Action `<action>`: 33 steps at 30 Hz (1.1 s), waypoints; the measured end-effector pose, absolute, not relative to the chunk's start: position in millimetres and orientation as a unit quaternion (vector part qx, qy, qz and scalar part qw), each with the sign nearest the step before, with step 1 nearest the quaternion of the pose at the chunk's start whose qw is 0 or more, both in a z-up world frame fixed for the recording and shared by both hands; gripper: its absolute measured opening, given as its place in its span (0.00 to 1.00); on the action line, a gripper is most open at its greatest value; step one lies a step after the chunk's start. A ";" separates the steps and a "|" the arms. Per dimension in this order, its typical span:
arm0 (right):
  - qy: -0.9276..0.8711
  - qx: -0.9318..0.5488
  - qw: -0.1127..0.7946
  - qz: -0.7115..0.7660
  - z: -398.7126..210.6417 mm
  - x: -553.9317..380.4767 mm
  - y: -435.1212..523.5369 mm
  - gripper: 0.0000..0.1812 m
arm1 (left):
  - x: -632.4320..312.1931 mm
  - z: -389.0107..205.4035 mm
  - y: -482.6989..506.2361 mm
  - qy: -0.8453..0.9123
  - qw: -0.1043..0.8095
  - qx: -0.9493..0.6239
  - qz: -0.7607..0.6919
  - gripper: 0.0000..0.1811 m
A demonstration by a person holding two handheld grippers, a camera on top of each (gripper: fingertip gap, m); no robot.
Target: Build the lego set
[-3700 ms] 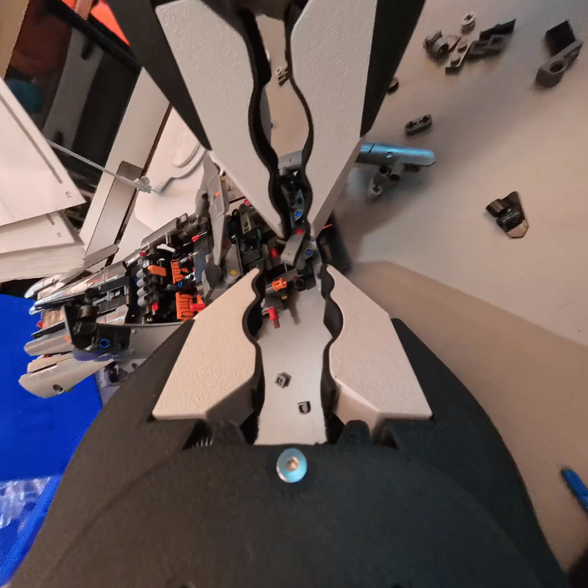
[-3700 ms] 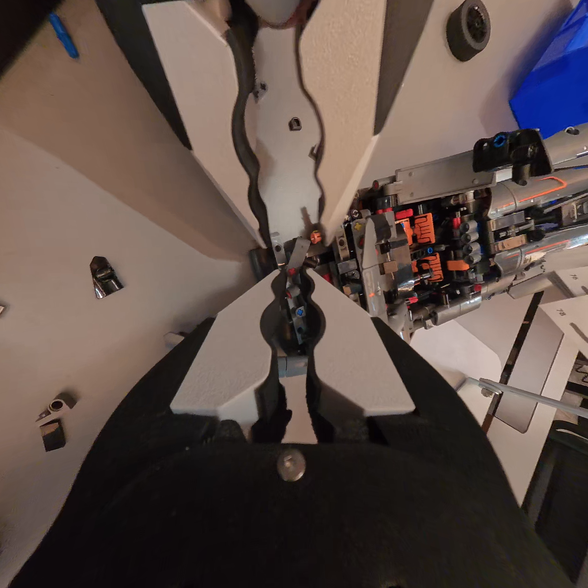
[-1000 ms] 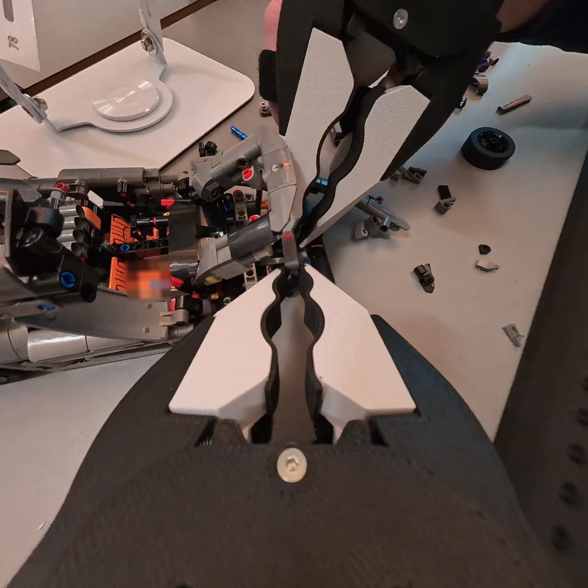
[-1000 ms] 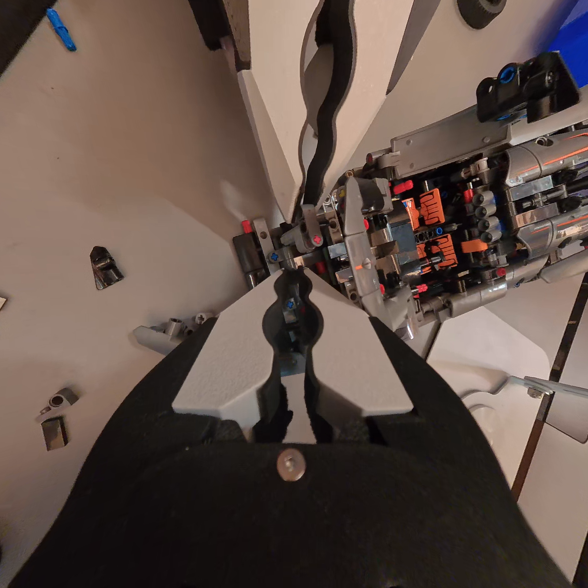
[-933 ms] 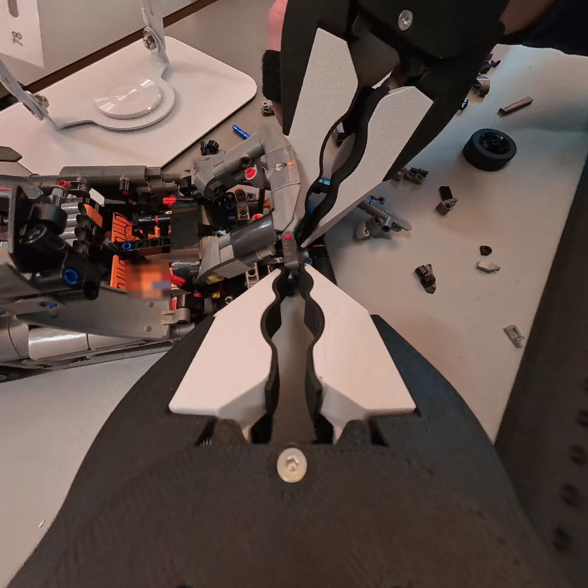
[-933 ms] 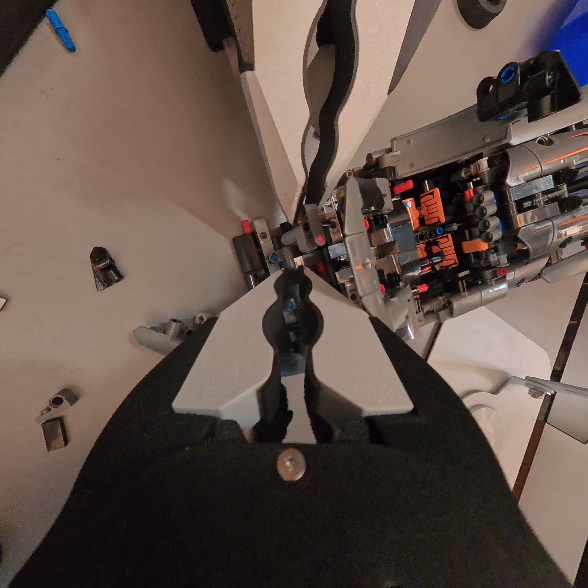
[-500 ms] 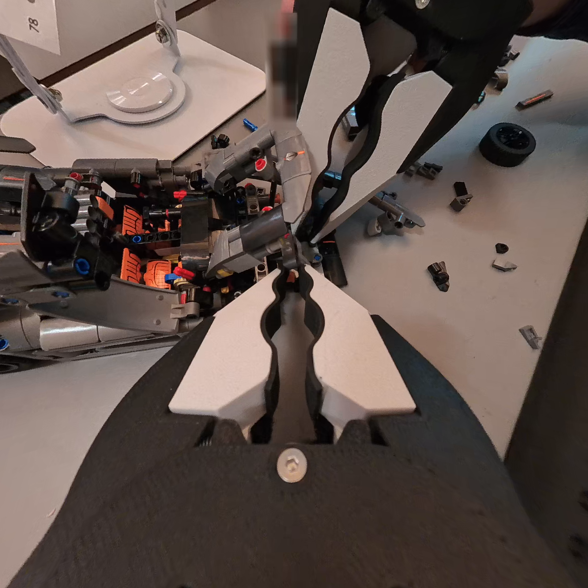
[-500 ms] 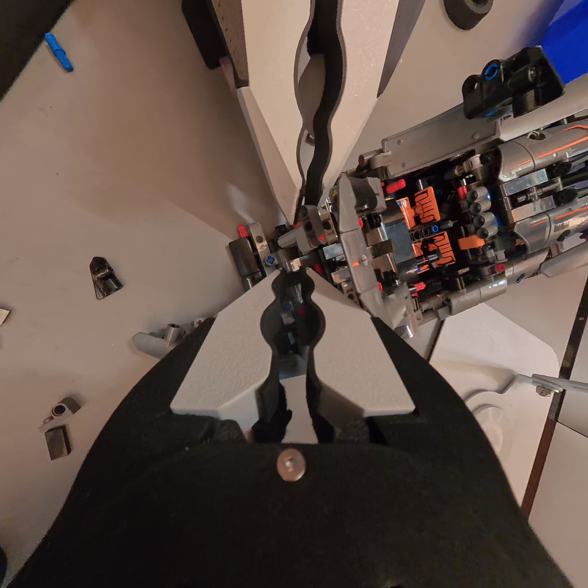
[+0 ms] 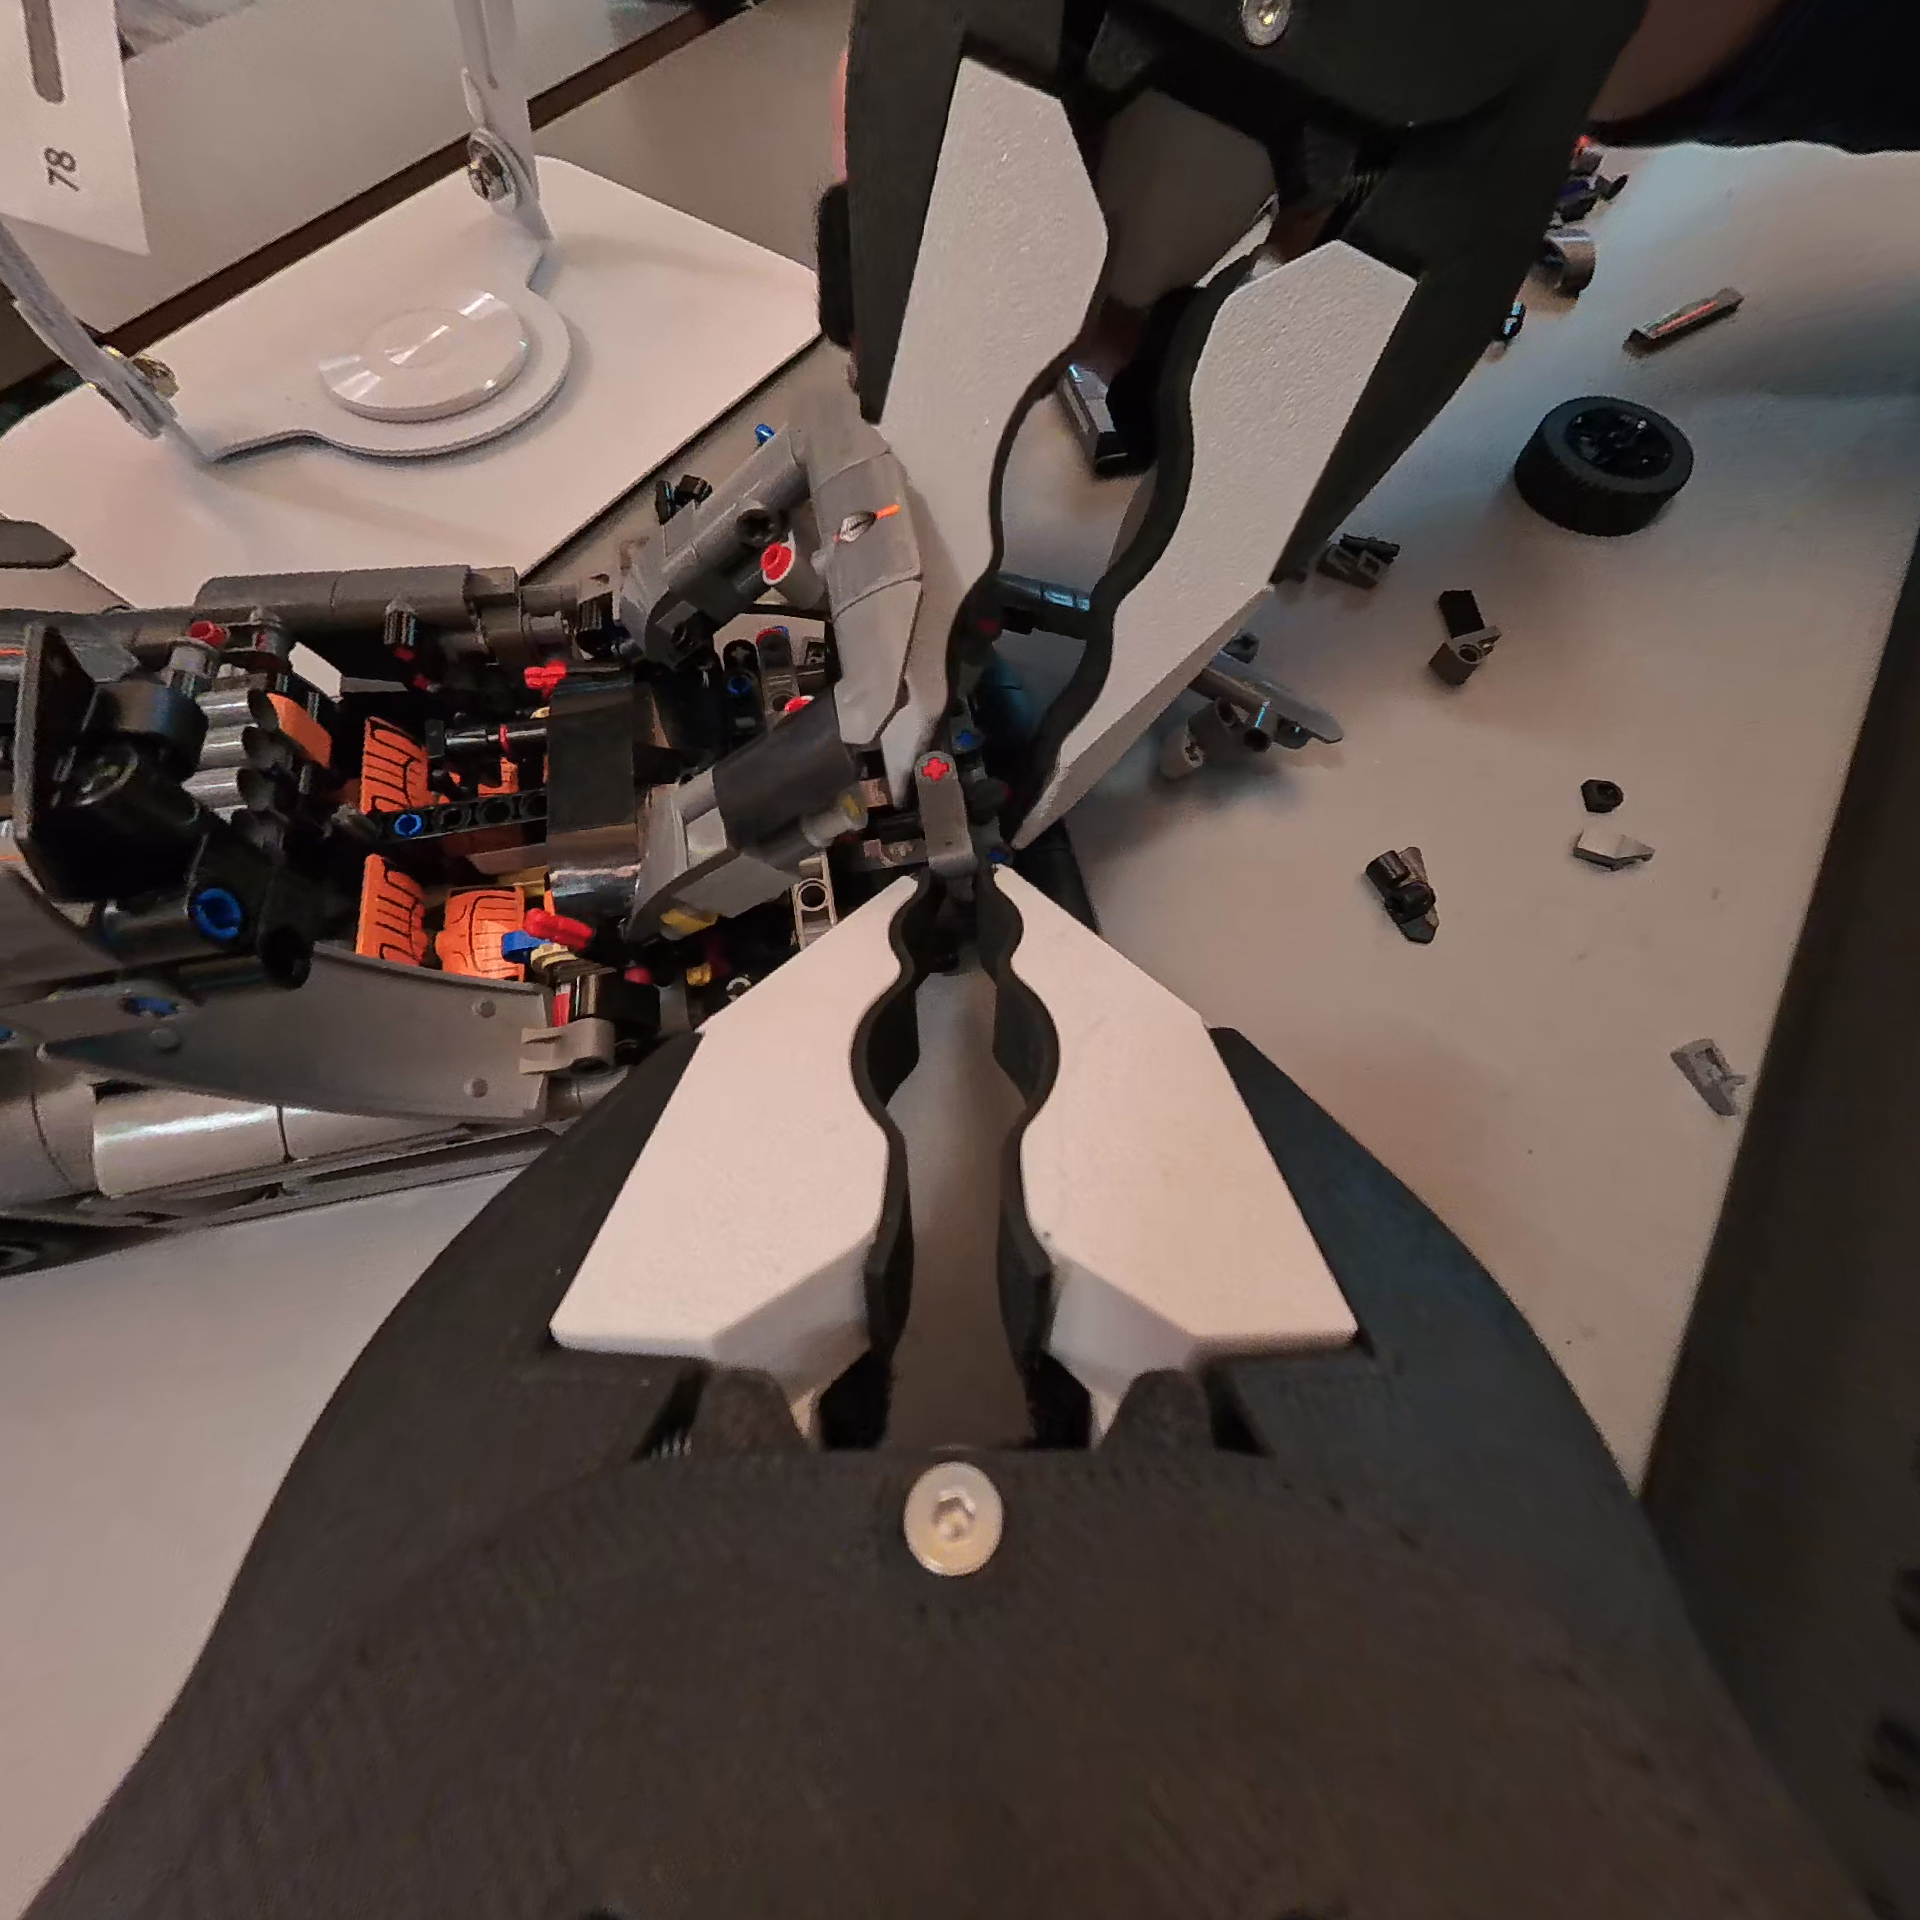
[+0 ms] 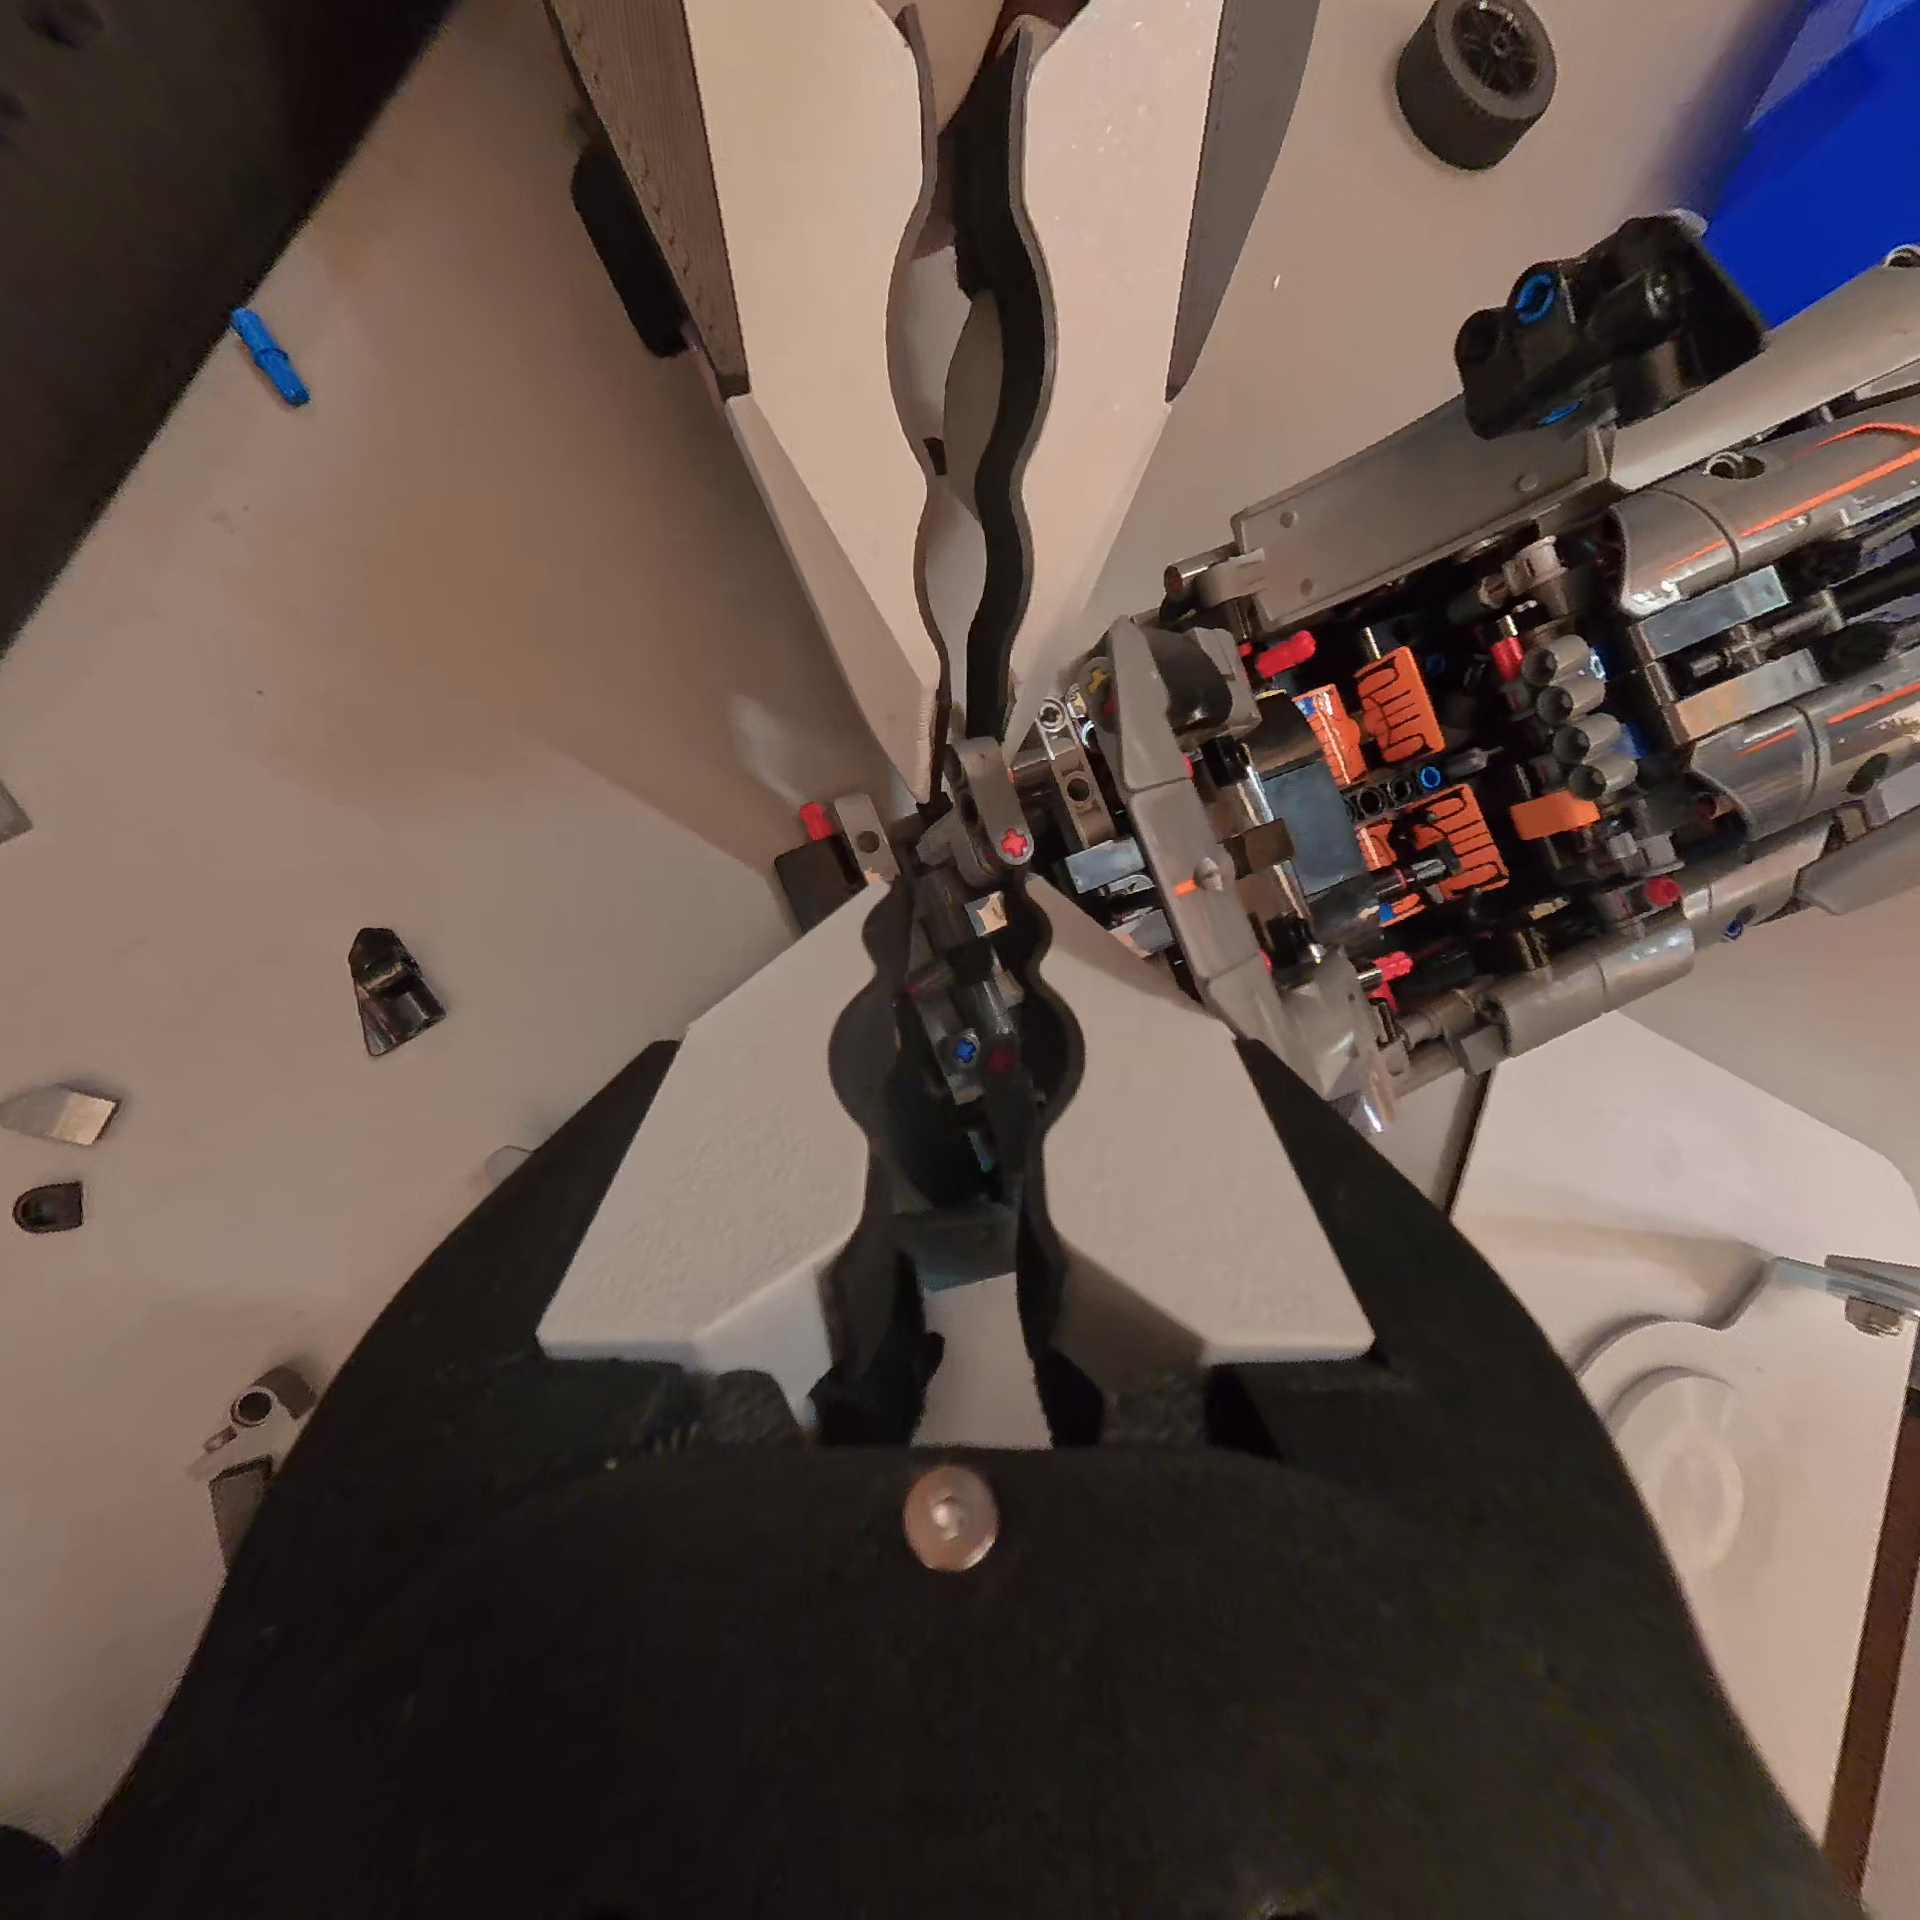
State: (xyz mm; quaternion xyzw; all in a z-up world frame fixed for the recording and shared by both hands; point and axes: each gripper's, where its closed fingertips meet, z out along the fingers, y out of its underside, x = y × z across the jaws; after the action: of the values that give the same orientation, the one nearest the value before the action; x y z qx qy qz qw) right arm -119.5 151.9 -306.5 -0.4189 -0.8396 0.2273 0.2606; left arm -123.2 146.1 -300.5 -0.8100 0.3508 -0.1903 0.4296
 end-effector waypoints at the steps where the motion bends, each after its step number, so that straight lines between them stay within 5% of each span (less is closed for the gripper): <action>1: -0.841 -0.417 0.261 0.227 -306.4 -119.2 151.9 0.08 | -123.2 -300.5 146.1 0.352 0.430 -0.810 -0.190 0.02; 33: -0.864 -0.373 0.269 0.206 -303.5 -119.1 135.6 0.00 | -127.0 -304.4 151.9 0.346 0.435 -0.817 -0.157 0.00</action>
State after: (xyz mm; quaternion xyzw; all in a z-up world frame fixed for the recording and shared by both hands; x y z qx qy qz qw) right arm -119.1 135.6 -303.5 -0.3735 -0.8637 0.2061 0.2686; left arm -127.0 151.9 -304.4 -0.8167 0.3457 -0.1570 0.4346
